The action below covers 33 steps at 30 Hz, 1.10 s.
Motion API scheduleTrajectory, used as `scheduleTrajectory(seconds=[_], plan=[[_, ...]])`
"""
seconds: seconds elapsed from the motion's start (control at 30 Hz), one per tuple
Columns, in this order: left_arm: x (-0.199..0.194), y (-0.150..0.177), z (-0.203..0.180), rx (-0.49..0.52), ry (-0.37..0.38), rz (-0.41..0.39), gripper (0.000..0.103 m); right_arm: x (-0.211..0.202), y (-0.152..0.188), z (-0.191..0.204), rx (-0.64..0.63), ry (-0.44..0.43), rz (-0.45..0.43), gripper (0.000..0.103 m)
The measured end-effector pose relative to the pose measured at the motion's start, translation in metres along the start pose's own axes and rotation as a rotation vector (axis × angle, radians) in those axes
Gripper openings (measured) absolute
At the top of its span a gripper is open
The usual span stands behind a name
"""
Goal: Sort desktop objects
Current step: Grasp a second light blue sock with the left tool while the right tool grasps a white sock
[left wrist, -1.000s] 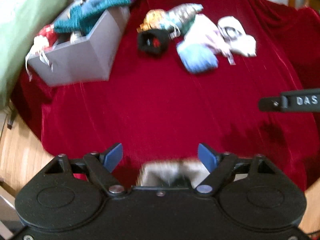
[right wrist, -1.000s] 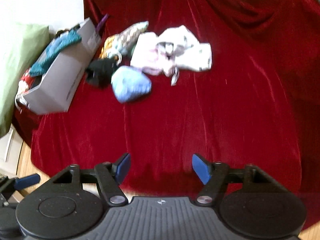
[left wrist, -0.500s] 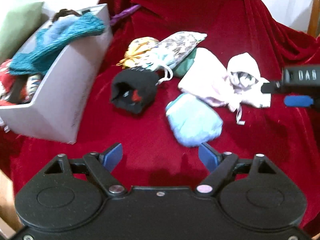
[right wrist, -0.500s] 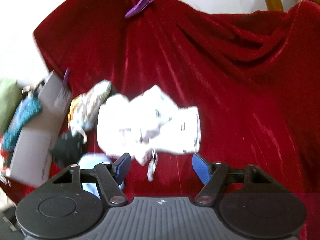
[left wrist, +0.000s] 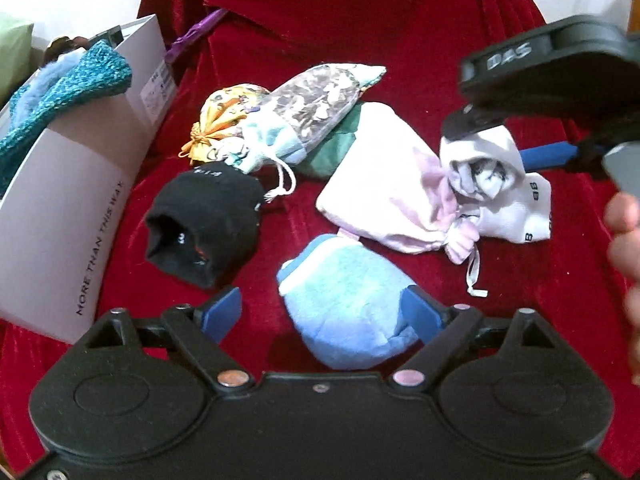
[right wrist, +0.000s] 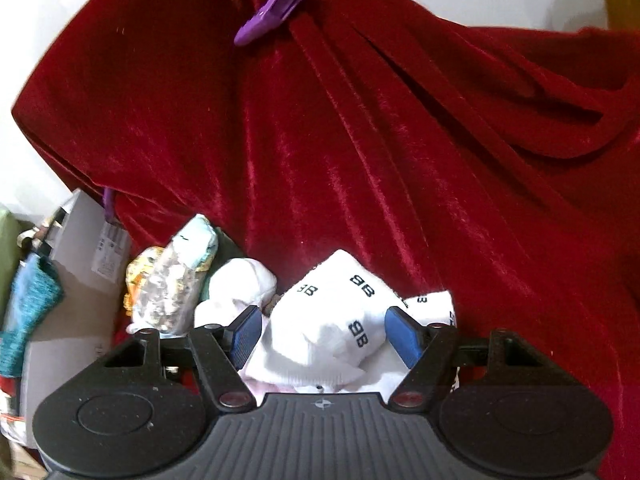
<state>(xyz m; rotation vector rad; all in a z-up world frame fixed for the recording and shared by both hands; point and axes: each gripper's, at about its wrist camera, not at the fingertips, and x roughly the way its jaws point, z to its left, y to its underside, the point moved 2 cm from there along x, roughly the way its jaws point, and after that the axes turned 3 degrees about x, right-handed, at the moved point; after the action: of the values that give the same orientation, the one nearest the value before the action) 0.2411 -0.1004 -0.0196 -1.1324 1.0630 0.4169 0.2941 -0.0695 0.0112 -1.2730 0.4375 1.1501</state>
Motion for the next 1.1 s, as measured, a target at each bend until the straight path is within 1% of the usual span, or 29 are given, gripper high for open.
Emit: scheduleTrajectory(seconds=[0.03, 0.1, 0.17, 0.2, 0.23, 0.27, 0.4, 0.5, 0.63, 0.7, 0.8, 0.87, 1.1], plan=[[0.002, 0.002, -0.002, 0.009, -0.007, -0.004, 0.090, 0.002, 0.003, 0.002, -0.022, 0.011, -0.012, 0.069], [0.004, 0.005, -0.007, 0.033, -0.016, -0.024, 0.091, 0.004, 0.012, 0.006, -0.081, 0.049, -0.050, 0.060], [0.005, 0.009, -0.012, 0.071, -0.016, -0.054, 0.088, 0.005, 0.020, 0.011, -0.139, 0.070, -0.077, 0.052], [0.005, 0.010, -0.015, 0.087, -0.009, -0.070, 0.081, 0.004, 0.023, 0.012, -0.161, 0.072, -0.088, 0.049], [0.004, 0.013, -0.017, 0.103, 0.004, -0.088, 0.072, 0.003, 0.026, 0.014, -0.180, 0.071, -0.098, 0.046], [0.002, 0.014, -0.019, 0.114, 0.012, -0.103, 0.071, 0.001, 0.030, 0.016, -0.198, 0.068, -0.108, 0.043], [-0.005, 0.020, -0.021, 0.122, -0.002, -0.159, 0.059, -0.011, 0.045, 0.016, -0.244, 0.060, -0.149, 0.035], [-0.012, 0.026, -0.014, 0.108, 0.013, -0.168, 0.055, -0.028, 0.055, 0.015, -0.257, 0.046, -0.176, 0.029], [-0.023, 0.036, 0.000, 0.085, 0.012, -0.157, 0.054, -0.051, 0.071, 0.008, -0.275, 0.035, -0.191, 0.028], [-0.029, 0.042, 0.009, 0.068, 0.016, -0.145, 0.054, -0.061, 0.082, 0.004, -0.272, 0.026, -0.179, 0.028], [-0.040, 0.052, 0.022, 0.054, 0.027, -0.121, 0.054, -0.070, 0.098, 0.000, -0.244, -0.005, -0.144, 0.028], [-0.047, 0.059, 0.029, 0.048, 0.021, -0.103, 0.054, -0.077, 0.110, -0.003, -0.220, -0.027, -0.113, 0.028], [-0.080, 0.084, 0.038, 0.048, -0.008, -0.041, 0.054, -0.107, 0.154, -0.006, -0.184, -0.040, -0.034, 0.028]])
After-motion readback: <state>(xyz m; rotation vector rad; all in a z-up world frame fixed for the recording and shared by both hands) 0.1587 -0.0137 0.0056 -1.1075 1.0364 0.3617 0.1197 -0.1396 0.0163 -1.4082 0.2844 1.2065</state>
